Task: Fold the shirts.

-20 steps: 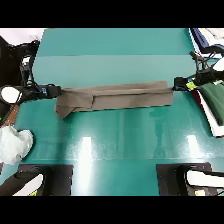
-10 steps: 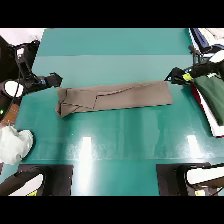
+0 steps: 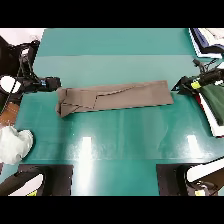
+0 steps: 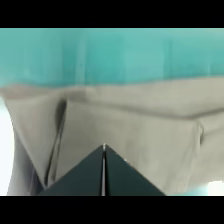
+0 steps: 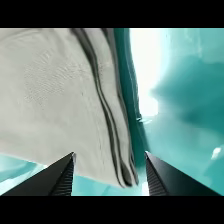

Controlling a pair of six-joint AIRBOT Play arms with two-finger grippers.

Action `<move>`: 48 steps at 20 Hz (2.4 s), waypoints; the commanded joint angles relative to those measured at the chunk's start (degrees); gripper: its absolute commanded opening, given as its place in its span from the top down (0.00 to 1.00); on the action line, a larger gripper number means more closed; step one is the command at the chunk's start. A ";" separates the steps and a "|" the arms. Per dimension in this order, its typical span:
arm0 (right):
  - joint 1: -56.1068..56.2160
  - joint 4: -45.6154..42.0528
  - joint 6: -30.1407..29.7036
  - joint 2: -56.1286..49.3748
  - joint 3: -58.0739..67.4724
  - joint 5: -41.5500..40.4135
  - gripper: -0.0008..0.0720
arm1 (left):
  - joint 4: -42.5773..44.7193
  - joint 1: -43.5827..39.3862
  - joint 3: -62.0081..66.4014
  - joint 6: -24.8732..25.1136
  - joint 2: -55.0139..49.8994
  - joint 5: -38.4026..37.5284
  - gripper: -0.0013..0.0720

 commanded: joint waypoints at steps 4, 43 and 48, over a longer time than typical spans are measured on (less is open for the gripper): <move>-0.22 8.85 -2.47 -7.02 0.09 -0.72 0.29 | -0.04 -0.02 0.13 0.24 -0.02 -7.21 0.94; 37.03 25.49 -5.66 6.78 22.99 -3.67 0.98 | -5.09 -16.20 56.70 0.85 -44.04 -26.49 0.94; 42.75 25.57 -5.79 3.82 22.99 -12.98 0.98 | 8.55 -8.20 60.89 1.84 -31.52 -32.02 0.94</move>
